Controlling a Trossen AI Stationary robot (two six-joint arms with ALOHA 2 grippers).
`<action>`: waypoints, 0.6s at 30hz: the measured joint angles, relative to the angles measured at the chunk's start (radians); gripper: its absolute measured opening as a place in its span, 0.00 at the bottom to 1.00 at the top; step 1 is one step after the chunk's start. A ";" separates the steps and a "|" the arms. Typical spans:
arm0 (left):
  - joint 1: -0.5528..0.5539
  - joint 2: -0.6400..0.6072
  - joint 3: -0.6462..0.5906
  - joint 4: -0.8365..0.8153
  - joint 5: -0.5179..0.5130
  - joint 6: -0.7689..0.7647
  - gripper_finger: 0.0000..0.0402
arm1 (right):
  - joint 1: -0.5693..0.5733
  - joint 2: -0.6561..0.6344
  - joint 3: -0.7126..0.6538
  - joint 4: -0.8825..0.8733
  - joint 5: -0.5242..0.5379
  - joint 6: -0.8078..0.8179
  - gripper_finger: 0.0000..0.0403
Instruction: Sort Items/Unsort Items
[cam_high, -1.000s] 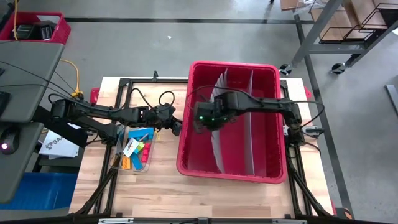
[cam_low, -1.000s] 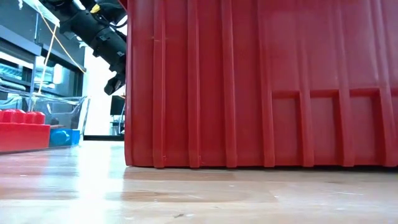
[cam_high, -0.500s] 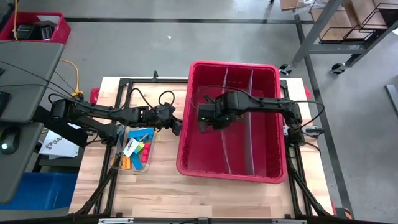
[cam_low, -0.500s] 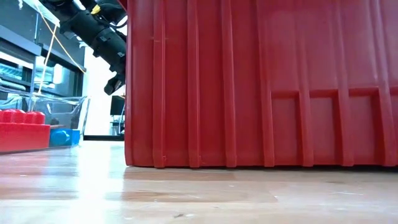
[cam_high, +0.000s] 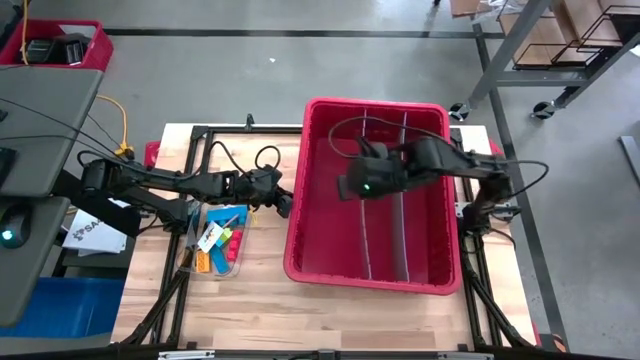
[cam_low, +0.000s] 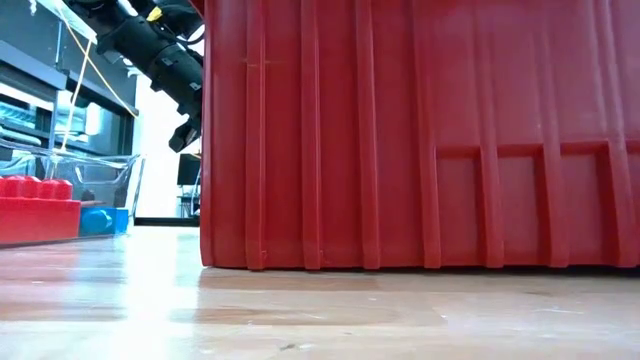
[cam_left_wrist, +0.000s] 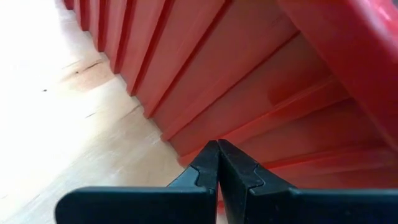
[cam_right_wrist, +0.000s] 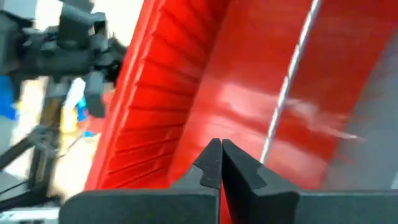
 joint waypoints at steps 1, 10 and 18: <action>0.000 0.000 0.000 -0.001 0.000 0.007 0.00 | 0.013 -0.015 -0.033 -0.006 0.002 0.038 0.00; 0.000 0.000 0.000 -0.010 0.002 0.051 0.00 | 0.163 -0.114 -0.373 -0.004 -0.199 0.342 0.00; -0.092 0.000 -0.041 -0.050 0.154 0.069 0.00 | 0.293 -0.126 -0.421 0.149 -0.182 0.490 0.00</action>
